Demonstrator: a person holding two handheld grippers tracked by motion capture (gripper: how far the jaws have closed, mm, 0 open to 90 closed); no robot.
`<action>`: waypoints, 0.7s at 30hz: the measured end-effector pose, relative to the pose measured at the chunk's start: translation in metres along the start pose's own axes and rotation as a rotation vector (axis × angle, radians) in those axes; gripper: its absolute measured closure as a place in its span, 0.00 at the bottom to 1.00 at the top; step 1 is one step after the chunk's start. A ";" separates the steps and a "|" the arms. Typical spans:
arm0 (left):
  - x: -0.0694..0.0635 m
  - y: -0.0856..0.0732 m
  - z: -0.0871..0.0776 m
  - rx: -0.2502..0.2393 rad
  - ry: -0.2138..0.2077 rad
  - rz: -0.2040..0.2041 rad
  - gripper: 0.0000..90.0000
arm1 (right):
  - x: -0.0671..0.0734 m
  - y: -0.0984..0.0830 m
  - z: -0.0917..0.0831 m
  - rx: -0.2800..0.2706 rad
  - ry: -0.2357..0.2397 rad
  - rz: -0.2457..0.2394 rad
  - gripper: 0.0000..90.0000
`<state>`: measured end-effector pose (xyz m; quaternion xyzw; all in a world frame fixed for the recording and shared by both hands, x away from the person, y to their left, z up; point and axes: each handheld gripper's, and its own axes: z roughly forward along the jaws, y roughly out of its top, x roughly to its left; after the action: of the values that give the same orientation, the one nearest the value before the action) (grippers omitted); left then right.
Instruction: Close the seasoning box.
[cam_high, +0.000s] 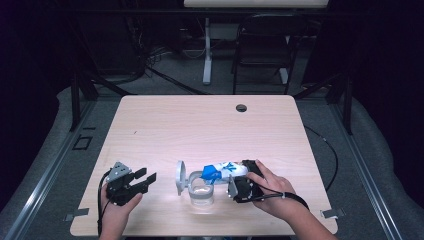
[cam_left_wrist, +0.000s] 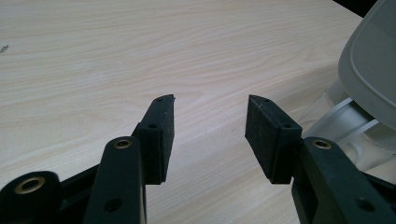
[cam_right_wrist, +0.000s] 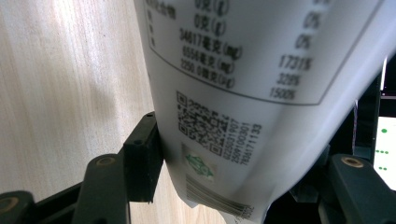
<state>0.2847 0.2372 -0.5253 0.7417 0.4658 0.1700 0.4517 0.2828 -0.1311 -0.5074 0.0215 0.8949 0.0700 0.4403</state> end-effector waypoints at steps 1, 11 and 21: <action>0.000 0.000 0.000 0.000 0.000 0.001 0.58 | 0.000 0.000 0.000 0.002 -0.001 -0.002 0.44; 0.001 0.000 0.000 -0.001 0.000 0.002 0.58 | 0.002 0.001 0.002 0.022 0.004 -0.030 0.44; 0.001 0.000 0.000 -0.002 0.003 0.000 0.58 | 0.001 0.002 0.003 0.014 0.009 -0.051 0.44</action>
<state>0.2851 0.2384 -0.5255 0.7410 0.4662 0.1715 0.4519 0.2843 -0.1285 -0.5095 0.0016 0.8975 0.0529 0.4378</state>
